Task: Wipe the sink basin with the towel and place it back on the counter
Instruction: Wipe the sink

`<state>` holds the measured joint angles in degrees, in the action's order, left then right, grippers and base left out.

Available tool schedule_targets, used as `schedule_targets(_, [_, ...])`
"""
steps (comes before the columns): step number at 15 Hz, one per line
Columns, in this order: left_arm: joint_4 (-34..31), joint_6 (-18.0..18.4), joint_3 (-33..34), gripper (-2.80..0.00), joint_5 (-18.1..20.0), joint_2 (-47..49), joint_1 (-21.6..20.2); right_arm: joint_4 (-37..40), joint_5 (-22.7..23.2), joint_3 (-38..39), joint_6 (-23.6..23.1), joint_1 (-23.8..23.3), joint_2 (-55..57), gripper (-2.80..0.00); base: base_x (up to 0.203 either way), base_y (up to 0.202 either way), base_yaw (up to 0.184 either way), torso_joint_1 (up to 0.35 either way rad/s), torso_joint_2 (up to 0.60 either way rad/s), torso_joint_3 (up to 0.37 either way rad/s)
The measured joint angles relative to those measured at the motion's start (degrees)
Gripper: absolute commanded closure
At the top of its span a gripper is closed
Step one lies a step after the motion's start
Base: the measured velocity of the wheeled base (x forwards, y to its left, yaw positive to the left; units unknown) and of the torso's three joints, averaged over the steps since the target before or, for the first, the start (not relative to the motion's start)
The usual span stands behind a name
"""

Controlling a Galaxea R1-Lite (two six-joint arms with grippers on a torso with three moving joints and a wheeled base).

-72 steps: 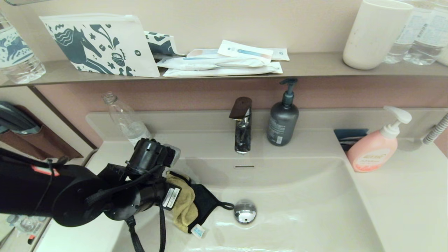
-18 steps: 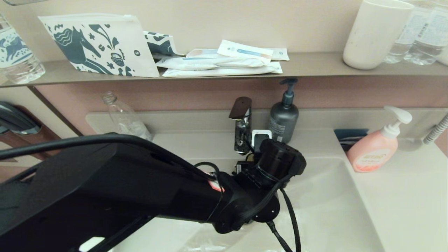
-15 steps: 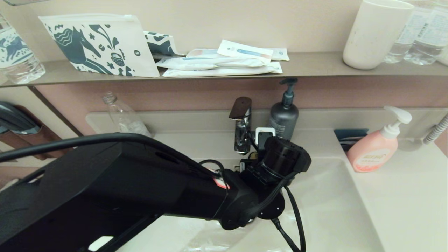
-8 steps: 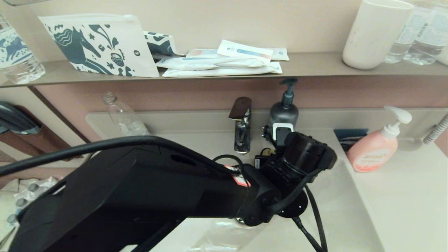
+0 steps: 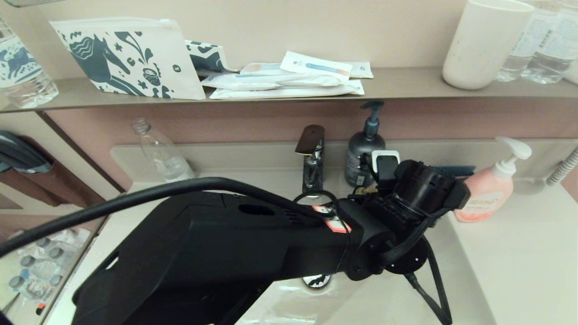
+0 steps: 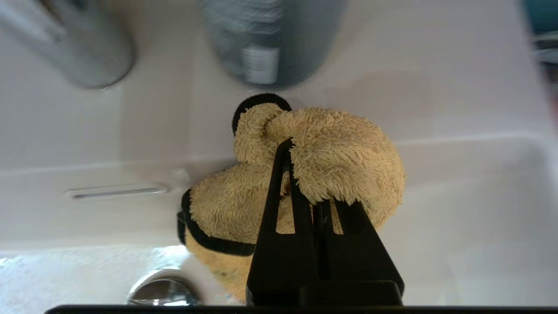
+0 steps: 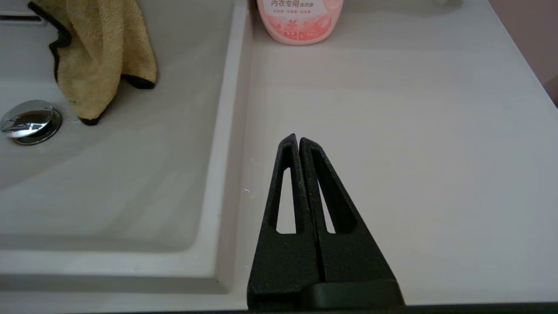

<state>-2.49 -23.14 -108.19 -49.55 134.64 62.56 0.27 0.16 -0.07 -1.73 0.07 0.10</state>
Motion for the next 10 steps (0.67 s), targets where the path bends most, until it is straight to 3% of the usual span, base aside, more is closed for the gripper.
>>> schedule_targets(5, [-2.2, -0.5, -2.8, 0.0, -0.2, 2.2, 2.0, 0.0, 0.0, 0.0, 0.0, 0.0, 0.0, 0.0, 0.0, 0.0, 0.0, 0.0, 0.0, 0.0])
schedule_targets(10, [-2.1, -3.2, 8.6, 0.0, -0.6, -1.5, 0.9, 0.0, 0.0, 0.0, 0.0, 0.0, 0.0, 0.0, 0.0, 0.0, 0.0, 0.0, 0.0, 0.0])
